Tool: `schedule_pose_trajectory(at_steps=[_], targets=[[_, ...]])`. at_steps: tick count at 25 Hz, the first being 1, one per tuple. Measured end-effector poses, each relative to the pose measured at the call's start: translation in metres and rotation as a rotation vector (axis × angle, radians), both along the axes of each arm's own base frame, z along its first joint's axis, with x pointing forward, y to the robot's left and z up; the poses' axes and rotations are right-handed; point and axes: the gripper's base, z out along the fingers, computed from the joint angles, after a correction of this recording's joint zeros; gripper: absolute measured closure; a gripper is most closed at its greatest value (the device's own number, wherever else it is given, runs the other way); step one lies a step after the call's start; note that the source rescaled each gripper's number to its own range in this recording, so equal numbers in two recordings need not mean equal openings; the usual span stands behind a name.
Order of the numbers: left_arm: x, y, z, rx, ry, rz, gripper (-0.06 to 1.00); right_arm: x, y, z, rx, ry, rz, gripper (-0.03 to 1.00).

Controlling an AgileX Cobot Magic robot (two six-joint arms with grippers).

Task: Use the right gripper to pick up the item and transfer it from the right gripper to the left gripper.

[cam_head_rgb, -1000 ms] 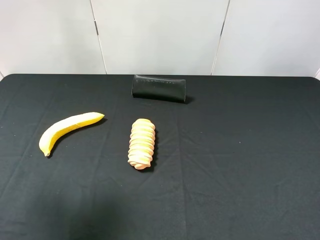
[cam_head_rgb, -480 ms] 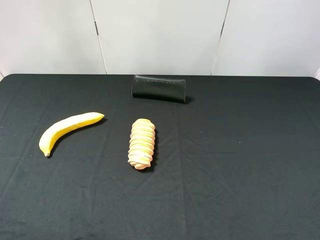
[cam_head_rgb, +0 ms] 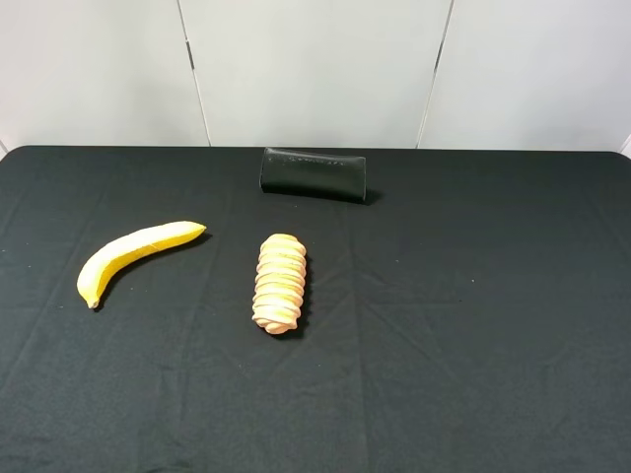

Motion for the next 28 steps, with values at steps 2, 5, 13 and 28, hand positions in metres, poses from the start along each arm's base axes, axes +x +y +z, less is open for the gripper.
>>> schedule_pose_trajectory(at_steps=[2,5,13,28], targets=[[-0.001,0.0,0.0,0.035,-0.013,-0.028,-0.06,0.0,0.0,0.0,0.0,0.0,0.0,-0.03],[0.002,-0.002,-0.005,0.084,-0.009,-0.046,-0.06,0.0,0.0,0.0,0.0,0.0,0.0,-0.03],[0.014,-0.006,-0.042,0.105,0.108,0.062,-0.06,0.0,0.0,0.0,0.0,0.0,0.0,-0.03],[0.011,-0.006,-0.082,0.092,0.022,0.13,-0.06,0.0,0.0,0.0,0.0,0.0,0.0,-0.03]])
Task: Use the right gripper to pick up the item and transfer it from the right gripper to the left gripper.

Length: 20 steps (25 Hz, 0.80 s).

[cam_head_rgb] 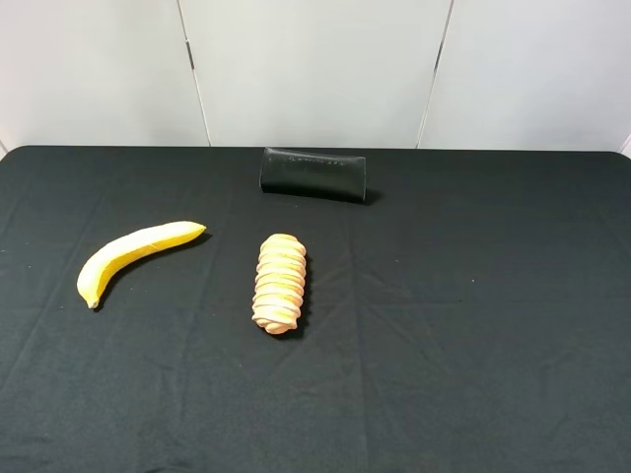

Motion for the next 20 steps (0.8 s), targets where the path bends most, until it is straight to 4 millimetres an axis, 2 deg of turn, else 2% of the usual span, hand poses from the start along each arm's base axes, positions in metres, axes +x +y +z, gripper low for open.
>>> schedule_pose_trajectory(at_steps=[20], targets=[[0.0,0.0,0.0,0.0,0.0,0.0,-0.06,0.0,0.0,0.0,0.0,0.0,0.0,-0.03]])
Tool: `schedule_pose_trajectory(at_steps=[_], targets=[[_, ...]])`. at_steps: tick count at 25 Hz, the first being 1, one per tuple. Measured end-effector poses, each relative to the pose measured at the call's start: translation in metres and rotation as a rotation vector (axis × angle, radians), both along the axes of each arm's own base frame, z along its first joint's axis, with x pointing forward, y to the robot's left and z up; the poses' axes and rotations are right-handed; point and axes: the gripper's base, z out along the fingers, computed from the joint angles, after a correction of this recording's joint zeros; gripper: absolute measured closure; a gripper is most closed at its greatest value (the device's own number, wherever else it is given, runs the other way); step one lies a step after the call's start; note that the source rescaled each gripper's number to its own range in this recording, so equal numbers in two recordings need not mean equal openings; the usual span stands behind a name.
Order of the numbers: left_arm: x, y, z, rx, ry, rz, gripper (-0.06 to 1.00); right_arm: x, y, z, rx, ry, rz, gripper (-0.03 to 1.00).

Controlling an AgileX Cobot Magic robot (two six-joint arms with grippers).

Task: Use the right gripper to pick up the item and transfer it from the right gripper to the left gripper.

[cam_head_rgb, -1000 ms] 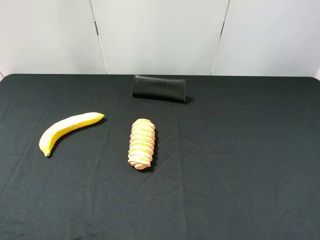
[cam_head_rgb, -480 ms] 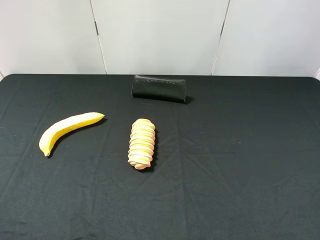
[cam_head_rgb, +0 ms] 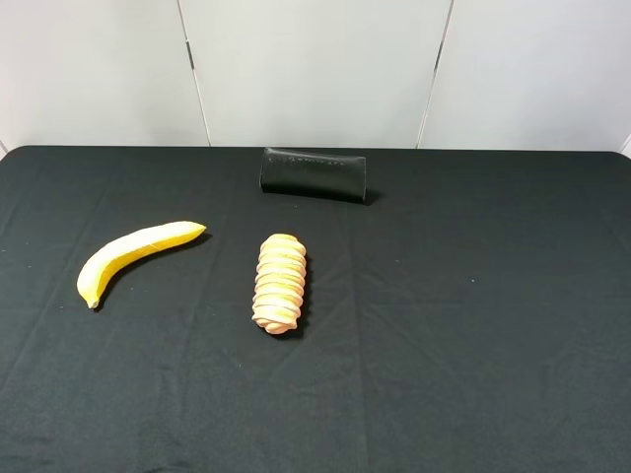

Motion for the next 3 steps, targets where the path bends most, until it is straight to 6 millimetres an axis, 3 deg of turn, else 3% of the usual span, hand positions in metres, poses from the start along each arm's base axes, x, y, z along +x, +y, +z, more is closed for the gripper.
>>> schedule_pose_trajectory(at_steps=[3], targets=[[0.0,0.0,0.0,0.0,0.0,0.0,-0.06,0.0,0.0,0.0,0.0,0.0,0.0,-0.03]])
